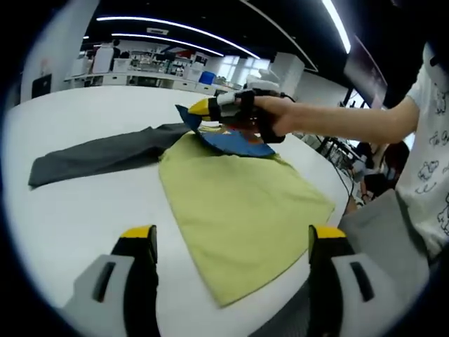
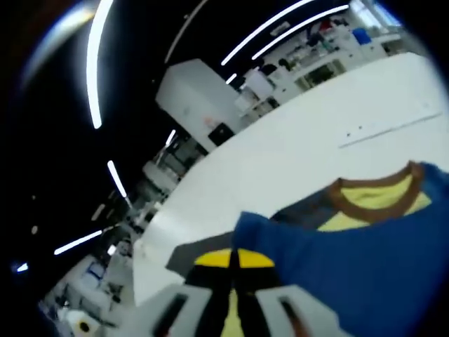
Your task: Fold the garment on the visible template until the final outline fits inside the template.
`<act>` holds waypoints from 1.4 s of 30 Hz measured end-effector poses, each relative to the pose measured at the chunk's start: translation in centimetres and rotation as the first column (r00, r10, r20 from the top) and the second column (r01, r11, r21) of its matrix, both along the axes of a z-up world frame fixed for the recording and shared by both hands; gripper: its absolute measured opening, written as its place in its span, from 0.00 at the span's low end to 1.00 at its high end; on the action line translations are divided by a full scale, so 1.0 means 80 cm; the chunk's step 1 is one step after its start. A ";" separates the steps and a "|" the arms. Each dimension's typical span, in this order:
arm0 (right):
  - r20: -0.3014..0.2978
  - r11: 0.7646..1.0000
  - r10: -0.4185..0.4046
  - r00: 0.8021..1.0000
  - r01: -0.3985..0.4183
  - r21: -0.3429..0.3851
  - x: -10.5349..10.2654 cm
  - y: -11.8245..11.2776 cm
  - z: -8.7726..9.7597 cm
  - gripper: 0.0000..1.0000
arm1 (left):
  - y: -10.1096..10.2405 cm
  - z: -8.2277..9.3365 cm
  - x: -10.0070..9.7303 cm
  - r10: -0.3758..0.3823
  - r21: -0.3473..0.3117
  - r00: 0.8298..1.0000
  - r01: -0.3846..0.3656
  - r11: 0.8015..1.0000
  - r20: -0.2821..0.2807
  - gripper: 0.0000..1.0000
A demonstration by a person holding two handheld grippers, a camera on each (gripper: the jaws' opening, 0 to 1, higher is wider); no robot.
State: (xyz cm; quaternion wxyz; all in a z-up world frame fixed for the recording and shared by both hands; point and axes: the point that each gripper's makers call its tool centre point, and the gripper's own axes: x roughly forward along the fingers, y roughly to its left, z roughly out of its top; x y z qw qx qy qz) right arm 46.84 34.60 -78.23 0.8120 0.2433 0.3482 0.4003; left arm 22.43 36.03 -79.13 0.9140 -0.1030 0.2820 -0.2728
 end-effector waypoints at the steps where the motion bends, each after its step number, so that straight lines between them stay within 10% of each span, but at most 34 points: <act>1: -0.005 1.000 0.000 1.000 0.000 -0.005 -0.001 0.000 -0.004 0.00 | 0.001 0.000 0.000 0.001 -0.002 1.000 -0.001 1.000 0.000 0.86; 15: -0.031 0.997 0.059 0.998 -0.060 -0.041 -0.013 0.010 -0.034 0.01 | 0.005 0.000 0.014 -0.006 0.007 1.000 0.006 1.000 0.001 0.86; 25: 0.085 0.992 0.078 0.993 -0.069 -0.107 0.002 -0.024 -0.021 0.68 | -0.001 0.001 0.033 -0.044 0.022 0.999 0.043 0.999 0.008 0.87; 36: 0.147 0.966 0.163 0.976 -0.128 -0.224 0.008 -0.068 -0.013 0.86 | -0.006 0.009 0.060 -0.081 0.040 0.996 0.079 0.996 0.029 0.87; 42: 0.166 0.951 0.159 0.973 -0.106 -0.291 0.051 -0.136 0.001 0.85 | -0.010 0.014 0.087 -0.068 0.027 0.996 0.067 0.997 0.053 0.88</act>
